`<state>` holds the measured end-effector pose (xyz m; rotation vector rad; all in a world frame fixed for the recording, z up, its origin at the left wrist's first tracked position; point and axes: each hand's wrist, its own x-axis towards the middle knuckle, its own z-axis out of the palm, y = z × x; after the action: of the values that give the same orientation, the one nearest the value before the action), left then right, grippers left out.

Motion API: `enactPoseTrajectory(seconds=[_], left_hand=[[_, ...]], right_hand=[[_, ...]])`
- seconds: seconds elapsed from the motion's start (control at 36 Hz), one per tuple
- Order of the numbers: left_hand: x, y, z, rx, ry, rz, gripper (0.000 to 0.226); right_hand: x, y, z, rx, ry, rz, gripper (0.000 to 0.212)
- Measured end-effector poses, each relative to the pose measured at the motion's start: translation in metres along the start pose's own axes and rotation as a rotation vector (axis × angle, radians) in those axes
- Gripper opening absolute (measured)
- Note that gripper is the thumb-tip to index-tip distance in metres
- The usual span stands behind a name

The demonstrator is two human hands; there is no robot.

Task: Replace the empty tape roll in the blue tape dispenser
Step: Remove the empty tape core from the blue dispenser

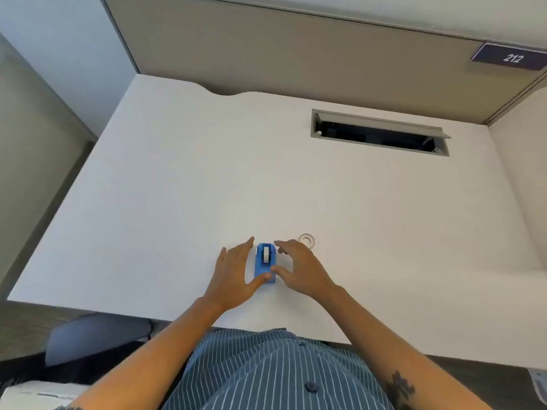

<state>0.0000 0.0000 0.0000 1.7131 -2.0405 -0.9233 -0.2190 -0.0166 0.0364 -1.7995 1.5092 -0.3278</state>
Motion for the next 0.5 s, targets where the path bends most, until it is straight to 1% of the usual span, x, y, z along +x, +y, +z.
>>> enactPoseTrajectory(seconds=[0.06,0.14,0.28,0.5], left_hand=[[0.000,-0.002,-0.001,0.000,-0.030,0.021,0.108],[0.002,-0.004,-0.002,0.009,-0.056,0.056,0.112],[0.007,-0.011,-0.001,-0.007,-0.089,0.125,0.110],[0.013,-0.017,0.001,-0.031,-0.090,0.141,0.102]], right_hand=[[0.005,-0.006,0.001,0.028,-0.015,0.000,0.060],[0.010,-0.011,0.003,-0.023,-0.024,0.015,0.060],[0.016,-0.014,0.005,-0.065,-0.011,-0.002,0.055],[0.022,-0.014,0.010,-0.119,0.001,-0.026,0.046]])
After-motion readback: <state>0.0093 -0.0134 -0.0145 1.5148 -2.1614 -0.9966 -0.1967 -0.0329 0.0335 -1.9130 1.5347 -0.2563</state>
